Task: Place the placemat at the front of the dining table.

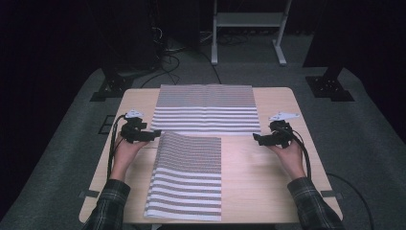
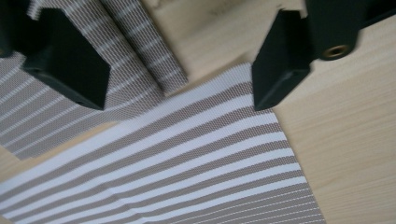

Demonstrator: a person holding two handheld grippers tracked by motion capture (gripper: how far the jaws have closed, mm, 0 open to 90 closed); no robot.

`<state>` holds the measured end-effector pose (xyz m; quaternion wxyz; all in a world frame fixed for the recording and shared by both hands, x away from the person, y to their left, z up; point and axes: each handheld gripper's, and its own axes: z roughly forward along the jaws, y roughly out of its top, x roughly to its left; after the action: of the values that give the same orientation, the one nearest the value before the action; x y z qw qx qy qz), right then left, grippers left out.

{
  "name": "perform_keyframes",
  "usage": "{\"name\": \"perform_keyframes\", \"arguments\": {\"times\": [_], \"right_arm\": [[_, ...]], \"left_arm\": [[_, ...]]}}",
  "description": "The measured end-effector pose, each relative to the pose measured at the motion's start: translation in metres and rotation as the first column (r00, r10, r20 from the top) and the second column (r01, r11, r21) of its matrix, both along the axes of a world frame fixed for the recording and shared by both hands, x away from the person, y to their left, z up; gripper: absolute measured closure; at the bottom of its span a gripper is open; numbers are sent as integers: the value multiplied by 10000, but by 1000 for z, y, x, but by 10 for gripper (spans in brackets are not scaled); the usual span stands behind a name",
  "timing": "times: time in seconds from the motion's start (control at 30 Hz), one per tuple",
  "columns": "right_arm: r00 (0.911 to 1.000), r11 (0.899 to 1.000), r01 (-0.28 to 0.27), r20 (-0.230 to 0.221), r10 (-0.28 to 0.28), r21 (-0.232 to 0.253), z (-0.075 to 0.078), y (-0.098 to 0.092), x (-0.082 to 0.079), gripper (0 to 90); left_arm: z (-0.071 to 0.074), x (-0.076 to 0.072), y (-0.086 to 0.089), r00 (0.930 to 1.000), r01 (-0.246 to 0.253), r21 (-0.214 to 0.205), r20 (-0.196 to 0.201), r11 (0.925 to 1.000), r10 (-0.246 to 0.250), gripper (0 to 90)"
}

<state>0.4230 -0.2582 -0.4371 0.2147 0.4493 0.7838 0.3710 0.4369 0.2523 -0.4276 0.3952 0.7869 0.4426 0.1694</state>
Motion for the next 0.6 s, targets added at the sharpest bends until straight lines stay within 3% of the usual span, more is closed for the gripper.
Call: {"name": "perform_keyframes", "arguments": {"times": [0.13, 0.17, 0.33, 0.6], "right_arm": [[9997, 9996, -209, 130, 206, 191, 8, -1, -13, 93], [9995, 9994, -242, 186, 238, 261, 10, -2, -16, 93], [9987, 9984, -423, 302, 413, 364, 13, -2, -37, 92], [9982, 9975, -546, 256, 535, 457, 15, -10, -65, 92]], "left_arm": [[9, -15, -2, 9999, 89, 142, 119, 9999, -91, 36], [13, -23, -1, 9995, 91, 168, 313, 9998, -96, 10], [22, -51, 8, 9959, 79, 60, 899, 10000, -84, 6], [23, -94, 25, 9930, 90, 114, 1174, 9999, -103, 6]]}}
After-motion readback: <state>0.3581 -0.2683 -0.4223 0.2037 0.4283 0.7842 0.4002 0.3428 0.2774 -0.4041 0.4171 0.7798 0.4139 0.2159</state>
